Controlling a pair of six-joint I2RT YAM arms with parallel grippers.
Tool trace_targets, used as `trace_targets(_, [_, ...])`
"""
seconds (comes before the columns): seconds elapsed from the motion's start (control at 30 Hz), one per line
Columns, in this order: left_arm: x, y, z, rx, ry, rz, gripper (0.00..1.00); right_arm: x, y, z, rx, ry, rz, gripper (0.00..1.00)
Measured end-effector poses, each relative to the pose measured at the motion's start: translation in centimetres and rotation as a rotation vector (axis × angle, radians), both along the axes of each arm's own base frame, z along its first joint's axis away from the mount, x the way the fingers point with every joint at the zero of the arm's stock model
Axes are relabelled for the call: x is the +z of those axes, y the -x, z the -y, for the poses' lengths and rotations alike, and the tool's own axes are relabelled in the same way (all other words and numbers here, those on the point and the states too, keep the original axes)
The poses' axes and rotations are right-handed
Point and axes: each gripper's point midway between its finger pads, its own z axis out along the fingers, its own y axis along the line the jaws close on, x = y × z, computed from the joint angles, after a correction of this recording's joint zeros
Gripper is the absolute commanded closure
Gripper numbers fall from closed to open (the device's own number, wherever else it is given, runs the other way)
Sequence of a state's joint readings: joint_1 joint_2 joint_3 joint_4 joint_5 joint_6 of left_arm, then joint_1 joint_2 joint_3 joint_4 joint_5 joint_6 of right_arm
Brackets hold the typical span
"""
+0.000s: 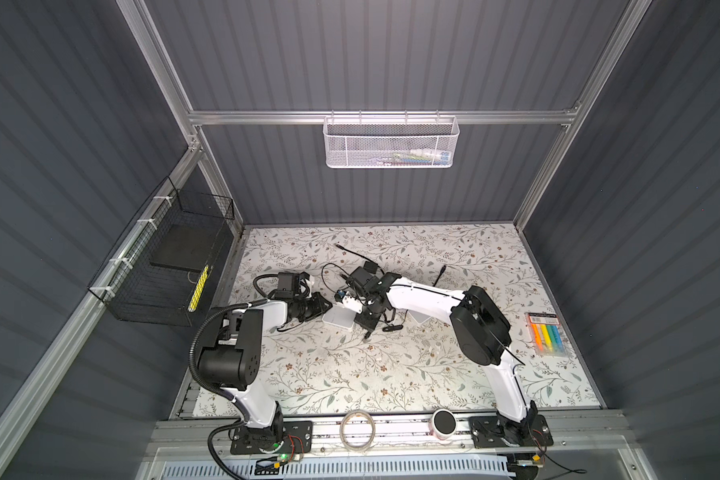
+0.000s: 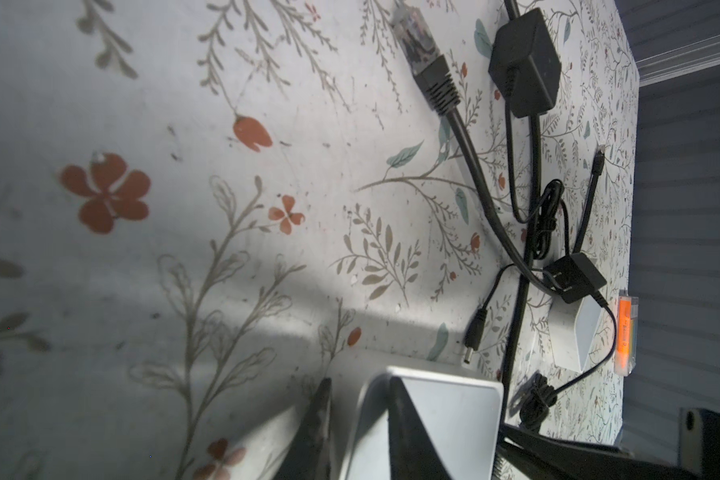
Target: Insert the plug into the switch port
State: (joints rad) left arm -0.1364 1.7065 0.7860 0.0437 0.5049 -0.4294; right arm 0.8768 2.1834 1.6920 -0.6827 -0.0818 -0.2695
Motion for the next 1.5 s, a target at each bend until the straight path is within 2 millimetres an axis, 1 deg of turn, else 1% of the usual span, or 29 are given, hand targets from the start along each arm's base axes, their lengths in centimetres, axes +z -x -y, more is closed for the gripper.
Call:
trace_targets(0.23, [0.0,-0.4,0.2,-0.004,0.003,0.021,0.77,0.2,-0.2,0.0,-0.004,0.002,-0.002,1.00])
trace_targets(0.43, [-0.1,-0.5,0.3,-0.005,0.001,0.032,0.77,-0.8,-0.4,0.0,-0.022,0.009,-0.027,1.00])
trace_targets(0.57, [-0.1,-0.5,0.3,-0.004,0.003,0.047,0.77,-0.9,-0.4,-0.1,-0.034,0.003,-0.044,1.00])
trace_targets(1.0, [-0.1,-1.0,0.7,-0.008,-0.008,0.084,0.78,-0.7,-0.4,-0.2,-0.057,-0.003,-0.059,1.00])
trace_targets(1.13, [-0.2,-1.1,0.9,-0.005,-0.013,0.101,0.78,-0.7,-0.7,0.0,-0.078,0.005,-0.058,1.00])
trace_targets(1.5, [-0.2,-1.3,1.0,0.001,-0.009,0.131,0.78,-0.8,-0.8,-0.1,-0.128,0.000,-0.075,1.00])
